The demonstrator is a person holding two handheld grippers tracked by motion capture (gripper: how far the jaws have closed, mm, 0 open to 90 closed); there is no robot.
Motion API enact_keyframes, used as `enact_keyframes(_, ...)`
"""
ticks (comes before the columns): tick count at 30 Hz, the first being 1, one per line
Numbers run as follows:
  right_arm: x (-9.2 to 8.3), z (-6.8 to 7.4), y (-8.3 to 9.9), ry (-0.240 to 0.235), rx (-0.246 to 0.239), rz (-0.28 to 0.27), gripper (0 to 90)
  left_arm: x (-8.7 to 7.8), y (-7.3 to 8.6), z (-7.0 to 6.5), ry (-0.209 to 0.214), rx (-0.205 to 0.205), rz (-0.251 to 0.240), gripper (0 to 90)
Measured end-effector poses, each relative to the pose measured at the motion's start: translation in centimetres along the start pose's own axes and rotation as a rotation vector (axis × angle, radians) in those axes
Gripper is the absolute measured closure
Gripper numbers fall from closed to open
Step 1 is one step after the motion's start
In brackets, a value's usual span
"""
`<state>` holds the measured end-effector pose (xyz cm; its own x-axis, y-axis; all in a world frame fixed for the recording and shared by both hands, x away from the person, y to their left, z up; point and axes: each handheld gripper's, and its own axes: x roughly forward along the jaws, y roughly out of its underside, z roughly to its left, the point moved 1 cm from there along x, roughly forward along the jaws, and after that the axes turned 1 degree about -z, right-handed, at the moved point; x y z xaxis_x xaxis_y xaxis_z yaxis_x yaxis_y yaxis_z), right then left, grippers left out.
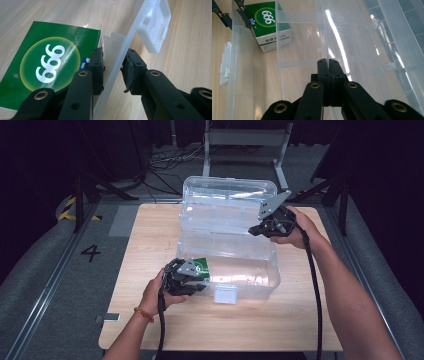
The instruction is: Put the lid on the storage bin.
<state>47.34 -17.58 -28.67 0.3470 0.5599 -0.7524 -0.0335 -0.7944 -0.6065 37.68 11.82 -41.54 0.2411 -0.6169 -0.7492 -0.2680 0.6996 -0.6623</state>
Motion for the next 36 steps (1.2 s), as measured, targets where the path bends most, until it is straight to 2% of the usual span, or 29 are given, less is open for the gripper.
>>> enact_keyframes(8, -0.4, 1.4, 0.3, -0.007, -0.013, -0.015, 90.0, 0.1, 0.0, -0.2, -0.012, -0.005, -0.004, 70.3)
enact_keyframes(23, -0.9, 3.6, 1.2, -0.003, -0.025, -0.045, 90.0, 0.1, 0.1, -0.3, -0.030, 0.020, -0.005, 69.5)
enact_keyframes(28, -0.9, 4.2, 1.9, 0.005, 0.003, -0.080, 89.8, 0.1, 0.1, -0.3, -0.030, 0.023, -0.004, 69.3)
enact_keyframes(33, -1.0, 4.7, 2.5, 0.002, 0.007, -0.104, 89.8, 0.1, 0.0, -0.3, -0.023, 0.016, -0.003, 69.3)
enact_keyframes(36, -0.9, 5.4, 2.6, 0.015, 0.000, -0.108, 89.7, 0.1, 0.0, -0.4, -0.028, 0.016, 0.003, 69.0)
